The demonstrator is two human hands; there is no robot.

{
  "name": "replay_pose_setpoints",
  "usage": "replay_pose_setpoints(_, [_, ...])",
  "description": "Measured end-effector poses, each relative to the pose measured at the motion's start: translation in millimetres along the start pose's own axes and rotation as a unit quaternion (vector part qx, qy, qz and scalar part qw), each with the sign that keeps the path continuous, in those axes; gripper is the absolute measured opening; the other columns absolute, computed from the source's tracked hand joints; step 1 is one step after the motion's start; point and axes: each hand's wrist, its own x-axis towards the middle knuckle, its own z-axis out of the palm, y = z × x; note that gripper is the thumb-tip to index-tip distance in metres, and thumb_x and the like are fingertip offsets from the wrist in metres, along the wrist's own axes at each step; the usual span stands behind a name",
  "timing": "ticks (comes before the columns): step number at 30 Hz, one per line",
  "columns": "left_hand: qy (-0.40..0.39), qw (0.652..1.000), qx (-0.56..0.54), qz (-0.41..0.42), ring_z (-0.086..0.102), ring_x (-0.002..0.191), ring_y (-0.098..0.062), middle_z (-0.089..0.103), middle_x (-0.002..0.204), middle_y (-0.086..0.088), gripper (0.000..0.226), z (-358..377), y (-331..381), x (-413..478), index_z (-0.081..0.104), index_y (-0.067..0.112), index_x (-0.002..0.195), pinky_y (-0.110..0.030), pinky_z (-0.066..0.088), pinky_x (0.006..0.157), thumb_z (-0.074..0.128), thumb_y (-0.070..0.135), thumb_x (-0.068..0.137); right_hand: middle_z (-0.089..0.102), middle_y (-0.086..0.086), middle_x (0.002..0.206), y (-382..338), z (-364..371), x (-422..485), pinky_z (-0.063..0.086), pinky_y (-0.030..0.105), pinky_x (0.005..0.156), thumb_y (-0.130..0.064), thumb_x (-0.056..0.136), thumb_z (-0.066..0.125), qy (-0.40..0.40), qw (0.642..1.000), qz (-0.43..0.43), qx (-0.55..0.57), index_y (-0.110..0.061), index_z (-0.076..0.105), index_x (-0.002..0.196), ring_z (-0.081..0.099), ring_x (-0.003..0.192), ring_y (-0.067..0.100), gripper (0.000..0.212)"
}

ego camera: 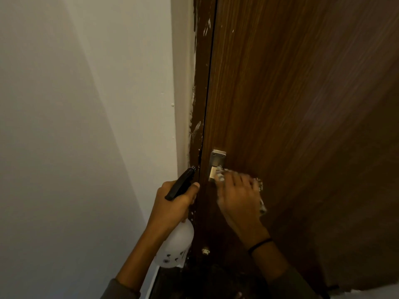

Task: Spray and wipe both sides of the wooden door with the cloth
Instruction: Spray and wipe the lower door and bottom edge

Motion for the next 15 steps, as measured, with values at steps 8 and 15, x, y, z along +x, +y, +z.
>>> replay_pose_setpoints(8, [0.005, 1.000, -0.001, 0.003, 0.045, 0.033, -0.008, 0.050, 0.040, 0.004, 0.034, -2, 1, -20, 0.060, 0.005, 0.068, -0.020, 0.040, 0.040, 0.065, 0.019, 0.099, 0.054, -0.008, 0.061, -15, 4, 38, 0.034, 0.025, 0.060, -0.079, 0.084, 0.051, -0.190, 0.955, 0.218, 0.064, -0.021, 0.054, 0.061, 0.058, 0.062, 0.016, 0.063])
replay_pose_setpoints(15, [-0.023, 0.999, 0.018, 0.016, 0.047, 0.036, -0.006, 0.052, 0.042, 0.006, 0.035, -2, -7, -43, 0.059, 0.005, 0.066, -0.019, 0.041, 0.044, 0.065, 0.017, 0.099, 0.068, -0.004, 0.076, -13, 28, 24, 0.049, 0.036, 0.084, -0.075, 0.080, 0.064, -0.200, 0.870, 0.351, 0.282, -0.021, 0.067, 0.069, 0.065, 0.082, 0.020, 0.054])
